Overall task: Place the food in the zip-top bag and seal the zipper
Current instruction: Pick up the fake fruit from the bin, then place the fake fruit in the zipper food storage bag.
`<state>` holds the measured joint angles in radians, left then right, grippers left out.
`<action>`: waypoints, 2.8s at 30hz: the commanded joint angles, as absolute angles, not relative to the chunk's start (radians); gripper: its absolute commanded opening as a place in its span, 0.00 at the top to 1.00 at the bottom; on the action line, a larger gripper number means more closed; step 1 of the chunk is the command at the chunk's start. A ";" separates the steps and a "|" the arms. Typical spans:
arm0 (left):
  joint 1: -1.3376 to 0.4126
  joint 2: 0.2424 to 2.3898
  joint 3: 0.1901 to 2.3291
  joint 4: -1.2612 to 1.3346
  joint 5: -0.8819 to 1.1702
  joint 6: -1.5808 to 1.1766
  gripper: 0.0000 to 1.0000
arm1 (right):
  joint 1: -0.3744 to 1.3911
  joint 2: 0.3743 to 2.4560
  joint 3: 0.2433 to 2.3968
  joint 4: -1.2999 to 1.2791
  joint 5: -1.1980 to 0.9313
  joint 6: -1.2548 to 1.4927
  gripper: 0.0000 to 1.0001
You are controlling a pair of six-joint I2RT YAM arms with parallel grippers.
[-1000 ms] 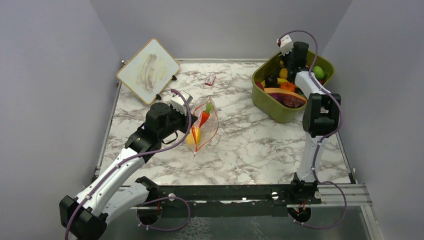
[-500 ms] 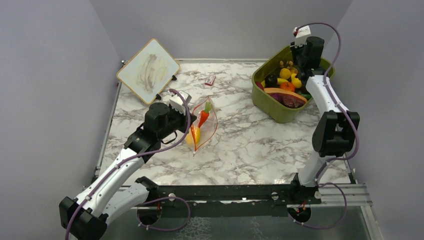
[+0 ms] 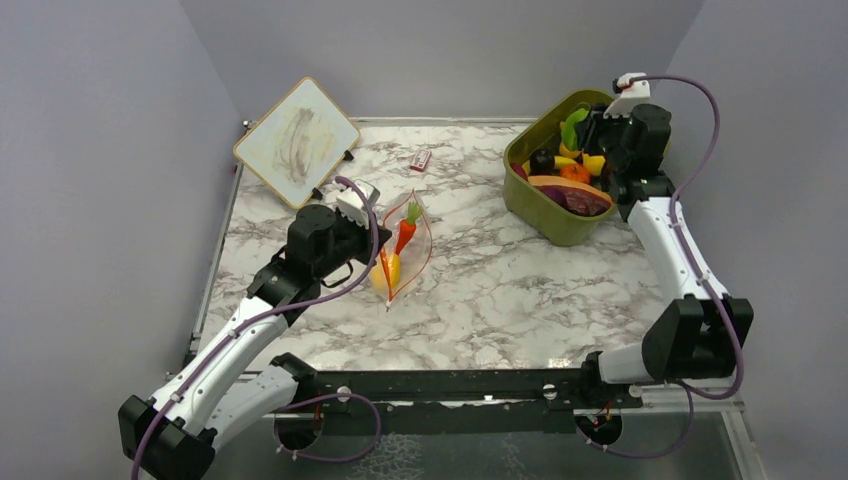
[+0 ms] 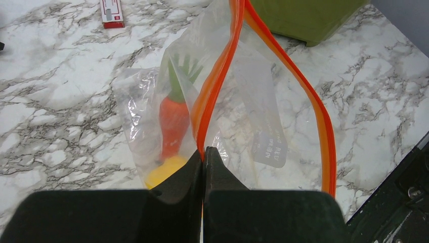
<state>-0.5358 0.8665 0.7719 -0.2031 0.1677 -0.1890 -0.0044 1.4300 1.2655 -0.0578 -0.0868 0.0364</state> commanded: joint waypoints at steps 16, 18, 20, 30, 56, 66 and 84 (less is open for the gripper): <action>-0.533 0.922 0.837 -0.143 0.137 -0.304 1.00 | 0.048 1.041 0.961 -0.026 -0.547 0.288 0.83; -0.532 0.941 0.855 -0.124 0.145 -0.323 1.00 | 0.085 1.009 0.937 -0.010 -0.567 0.314 0.83; -0.532 0.970 0.876 -0.112 0.159 -0.334 1.00 | 0.117 0.979 0.920 0.015 -0.592 0.348 0.83; -0.532 1.064 0.982 -0.137 0.228 -0.351 1.00 | 0.271 0.887 0.847 0.204 -0.657 0.523 0.83; -0.532 1.064 0.929 -0.091 0.464 -0.273 1.00 | 0.708 1.130 0.875 0.187 -0.274 0.515 0.82; -0.532 1.054 0.914 -0.075 0.468 -0.274 1.00 | 0.725 1.178 0.872 0.128 -0.182 0.532 0.81; -0.531 1.014 0.883 -0.054 0.433 -0.281 1.00 | 0.733 1.188 1.009 -0.023 -0.177 0.512 0.49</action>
<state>-0.5278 1.0279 0.8799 -0.0990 0.4301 -0.2787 0.7265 1.2308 0.9581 0.0315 -0.1913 0.5262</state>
